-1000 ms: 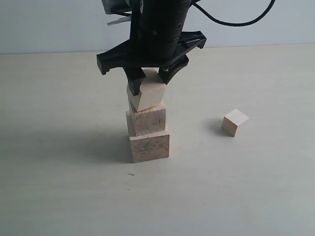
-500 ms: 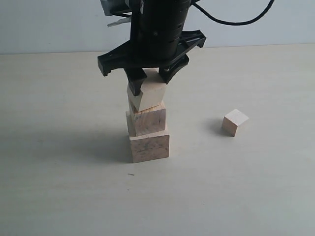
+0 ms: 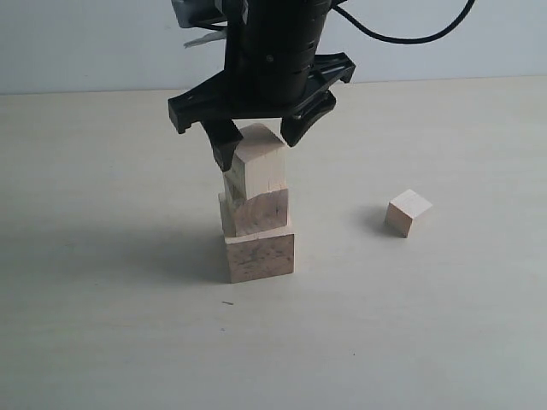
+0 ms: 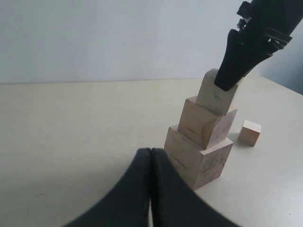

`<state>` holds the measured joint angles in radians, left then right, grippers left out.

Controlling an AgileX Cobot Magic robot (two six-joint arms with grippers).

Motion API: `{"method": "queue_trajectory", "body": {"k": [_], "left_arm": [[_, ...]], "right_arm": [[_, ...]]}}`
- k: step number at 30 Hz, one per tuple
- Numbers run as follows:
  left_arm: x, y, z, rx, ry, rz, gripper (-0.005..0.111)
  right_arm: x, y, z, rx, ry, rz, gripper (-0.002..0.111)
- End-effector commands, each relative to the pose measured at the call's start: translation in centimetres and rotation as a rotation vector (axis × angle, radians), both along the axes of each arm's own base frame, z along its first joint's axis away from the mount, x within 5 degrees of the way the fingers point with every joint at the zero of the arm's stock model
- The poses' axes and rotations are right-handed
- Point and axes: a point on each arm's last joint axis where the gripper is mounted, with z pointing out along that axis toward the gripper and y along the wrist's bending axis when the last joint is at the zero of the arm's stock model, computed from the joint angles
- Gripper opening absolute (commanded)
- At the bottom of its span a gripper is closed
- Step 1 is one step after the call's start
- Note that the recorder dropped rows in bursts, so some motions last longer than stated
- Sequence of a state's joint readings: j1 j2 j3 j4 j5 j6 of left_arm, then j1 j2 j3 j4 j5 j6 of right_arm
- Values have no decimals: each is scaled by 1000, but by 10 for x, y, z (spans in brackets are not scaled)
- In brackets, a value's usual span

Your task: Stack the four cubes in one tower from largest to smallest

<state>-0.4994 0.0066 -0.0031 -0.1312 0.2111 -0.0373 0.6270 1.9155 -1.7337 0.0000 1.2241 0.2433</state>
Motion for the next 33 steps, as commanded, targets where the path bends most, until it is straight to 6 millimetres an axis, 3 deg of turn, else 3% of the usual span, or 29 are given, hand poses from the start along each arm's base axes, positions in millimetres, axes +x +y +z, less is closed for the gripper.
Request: {"method": "queue_trajectory", "body": {"k": [1, 10, 13, 16, 19, 25, 29, 33], "left_arm": [[0, 0, 0, -3, -6, 3, 0], [0, 0, 0, -3, -6, 3, 0], [0, 0, 0, -3, -6, 3, 0], [0, 0, 0, -3, -6, 3, 0], [0, 0, 0, -3, -6, 3, 0], [0, 0, 0, -3, -6, 3, 0], [0, 0, 0, -3, -6, 3, 0], [0, 0, 0, -3, -6, 3, 0]], "right_arm": [[-1, 0, 7, 11, -21, 13, 73], [-14, -9, 49, 84, -140, 43, 73], [-29, -9, 70, 123, -209, 93, 72], [-49, -13, 87, 169, -305, 129, 64], [-69, -24, 96, 240, -387, 110, 46], [-111, -56, 74, 340, -449, 75, 2], [-124, -67, 39, 332, -446, 84, 0], [-122, -65, 18, 340, -457, 92, 0]]}}
